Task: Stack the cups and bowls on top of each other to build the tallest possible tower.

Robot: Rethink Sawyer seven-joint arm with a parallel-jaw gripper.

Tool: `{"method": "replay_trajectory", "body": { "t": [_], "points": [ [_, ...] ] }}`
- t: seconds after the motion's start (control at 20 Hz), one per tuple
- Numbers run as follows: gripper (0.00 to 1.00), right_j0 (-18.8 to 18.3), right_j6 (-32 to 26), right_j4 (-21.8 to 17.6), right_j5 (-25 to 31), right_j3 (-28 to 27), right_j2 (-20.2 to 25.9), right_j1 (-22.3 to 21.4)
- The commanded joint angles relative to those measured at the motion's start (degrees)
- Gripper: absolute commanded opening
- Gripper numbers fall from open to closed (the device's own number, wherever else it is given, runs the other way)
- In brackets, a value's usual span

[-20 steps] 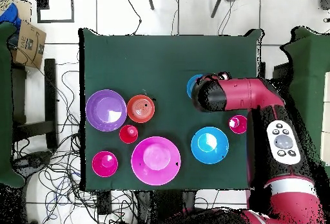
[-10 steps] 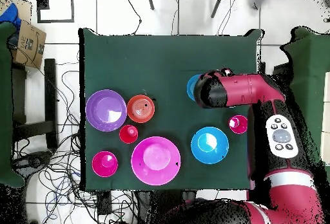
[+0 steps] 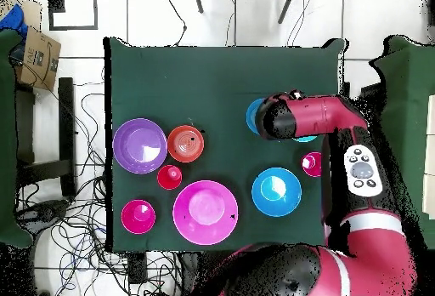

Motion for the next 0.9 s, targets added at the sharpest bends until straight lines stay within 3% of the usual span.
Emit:
{"method": "replay_trajectory", "body": {
  "t": [0.05,0.3,0.5,0.9],
  "points": [
    [1.00,5.0,9.3,1.6,8.7,-5.1,-5.1,4.4],
    [1.00,8.5,17.7,5.3,14.1,-9.0,-12.1,7.1],
    [1.00,9.7,20.8,7.3,17.5,-12.5,-16.4,9.1],
    [1.00,11.4,25.5,9.8,20.2,-10.9,-21.6,7.1]
  ]
}}
